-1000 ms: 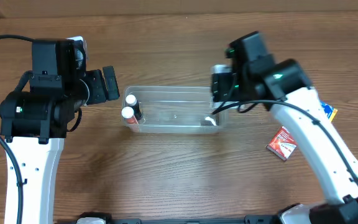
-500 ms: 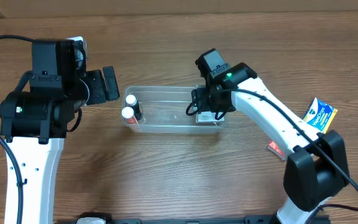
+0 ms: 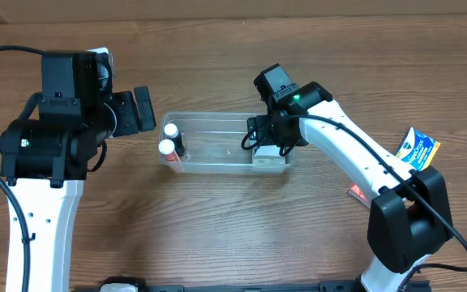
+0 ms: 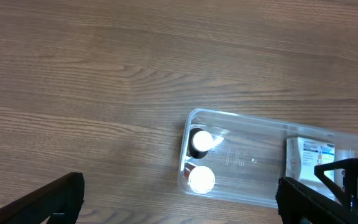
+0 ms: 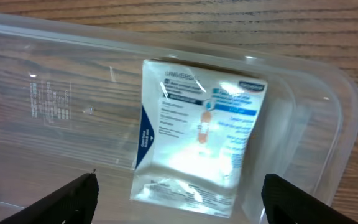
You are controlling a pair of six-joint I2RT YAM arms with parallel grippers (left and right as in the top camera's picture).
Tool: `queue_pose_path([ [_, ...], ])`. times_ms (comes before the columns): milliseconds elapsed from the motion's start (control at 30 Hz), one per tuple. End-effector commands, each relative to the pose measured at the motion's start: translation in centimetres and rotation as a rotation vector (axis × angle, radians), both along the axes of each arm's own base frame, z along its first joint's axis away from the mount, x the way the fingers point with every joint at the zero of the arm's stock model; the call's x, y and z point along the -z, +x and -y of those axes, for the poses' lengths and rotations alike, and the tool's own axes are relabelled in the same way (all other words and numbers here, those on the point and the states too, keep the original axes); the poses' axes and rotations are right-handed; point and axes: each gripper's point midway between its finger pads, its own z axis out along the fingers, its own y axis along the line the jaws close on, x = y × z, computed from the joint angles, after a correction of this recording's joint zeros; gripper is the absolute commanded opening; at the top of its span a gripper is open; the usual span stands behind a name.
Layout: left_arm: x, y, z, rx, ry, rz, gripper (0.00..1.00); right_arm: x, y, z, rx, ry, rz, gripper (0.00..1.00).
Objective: Pack container
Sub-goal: 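Lower the white packet into the container's right end and release, then grasp the blue VapoDrops box with the right gripper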
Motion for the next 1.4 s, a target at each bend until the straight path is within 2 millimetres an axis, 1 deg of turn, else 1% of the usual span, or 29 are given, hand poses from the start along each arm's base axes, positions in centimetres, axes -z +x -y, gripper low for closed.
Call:
queue_pose_path([
  [0, -0.5, 0.2, -0.3, -0.019, 0.0, 0.011, 1.0, 0.0, 0.0, -0.1, 0.003, 0.001, 0.004, 0.86],
  [100, -0.4, 0.2, -0.3, -0.019, 0.0, 0.01, 1.0, -0.1, 0.3, -0.3, 0.003, 0.007, 0.015, 0.85],
  [167, -0.4, 0.2, -0.3, -0.019, 0.0, 0.008, 1.0, -0.9, 0.7, -0.4, 0.005, 0.01, 0.037, 0.86],
  [200, -0.4, 0.1, -0.3, -0.019, 0.001, 0.005, 1.0, -1.9, 1.1, -0.2, 0.017, 0.003, 0.059, 0.89],
  [300, -0.3, 0.0, -0.3, -0.019, 0.002, 0.0, 1.0, -7.4, 2.6, 1.8, 0.124, -0.046, 0.184, 0.92],
  [367, -0.3, 0.0, -0.3, -0.019, 0.001, 0.0, 1.0, -12.3, 3.5, 4.7, 0.254, -0.059, 0.286, 0.95],
  [400, -0.3, 0.0, -0.3, -0.019, 0.001, 0.0, 1.0, -15.1, 3.7, 7.3, 0.353, -0.058, 0.341, 0.99],
  [433, -0.3, 0.0, -0.3, -0.019, 0.001, 0.0, 1.0, -16.6, 3.8, 9.2, 0.418, -0.052, 0.374, 1.0],
  [467, -0.3, 0.0, -0.3, -0.019, 0.001, 0.0, 1.0, -18.0, 3.9, 11.4, 0.475, -0.046, 0.401, 1.0],
  [500, -0.3, 0.0, -0.3, -0.019, 0.001, 0.0, 1.0, -18.8, 3.9, 13.6, 0.531, -0.044, 0.42, 1.0],
  [533, -0.3, 0.0, -0.3, -0.019, 0.001, 0.0, 1.0, -19.4, 3.8, 16.6, 0.606, -0.054, 0.427, 1.0],
  [567, -0.3, 0.0, -0.3, -0.019, 0.001, 0.0, 1.0, -19.4, 3.6, 19.2, 0.671, -0.068, 0.417, 1.0],
  [600, -0.3, 0.0, -0.3, -0.019, 0.001, 0.0, 1.0, -19.1, 3.2, 22.2, 0.732, -0.087, 0.397, 1.0],
  [633, -0.3, 0.0, -0.3, -0.019, 0.002, 0.0, 1.0, -18.3, 2.9, 25.2, 0.761, -0.109, 0.363, 1.0],
  [667, -0.3, 0.1, -0.3, -0.019, 0.002, 0.001, 1.0, -17.4, 2.5, 27.6, 0.797, -0.124, 0.33, 1.0],
  [700, -0.3, 0.1, -0.3, -0.019, 0.002, 0.001, 1.0, -16.5, 2.3, 29.4, 0.826, -0.134, 0.301, 1.0],
  [767, -0.3, 0.1, -0.3, -0.018, 0.003, 0.001, 1.0, -14.0, 1.4, 33.3, 0.905, -0.155, 0.221, 1.0],
  [800, -0.3, 0.1, -0.3, -0.016, 0.004, 0.001, 1.0, -12.8, 1.0, 34.7, 0.937, -0.165, 0.184, 1.0],
  [833, -0.3, 0.0, -0.3, -0.016, 0.004, 0.001, 1.0, -10.9, 0.4, 36.3, 0.978, -0.176, 0.128, 1.0],
  [867, -0.3, 0.0, -0.3, -0.016, 0.004, 0.001, 1.0, -9.9, 0.2, 36.9, 0.994, -0.18, 0.1, 1.0],
  [933, -0.3, 0.0, -0.3, -0.016, 0.004, -0.001, 1.0, -6.7, -0.1, 38.1, 1.014, -0.158, 0.016, 1.0],
  [1033, -0.2, -0.1, -0.3, -0.016, 0.004, -0.005, 1.0, -2.6, -0.5, 38.9, 1.032, -0.151, -0.076, 1.0],
  [1100, -0.2, -0.1, -0.3, -0.016, 0.004, -0.007, 1.0, -0.2, -0.6, 38.7, 1.014, -0.139, -0.126, 1.0],
  [1133, -0.2, -0.1, -0.3, -0.016, 0.004, -0.007, 1.0, 1.3, -0.3, 38.1, 0.976, -0.105, -0.151, 1.0],
  [1200, -0.2, -0.1, -0.3, -0.016, 0.004, -0.007, 1.0, 3.4, -0.4, 37.6, 0.963, -0.084, -0.193, 1.0],
  [1300, -0.2, -0.1, -0.3, -0.016, 0.004, -0.007, 1.0, 5.9, -1.0, 37.3, 0.959, -0.086, -0.246, 1.0],
  [1367, -0.2, -0.1, -0.3, -0.016, 0.004, -0.007, 1.0, 7.2, -1.5, 37.1, 0.958, -0.088, -0.266, 1.0],
])
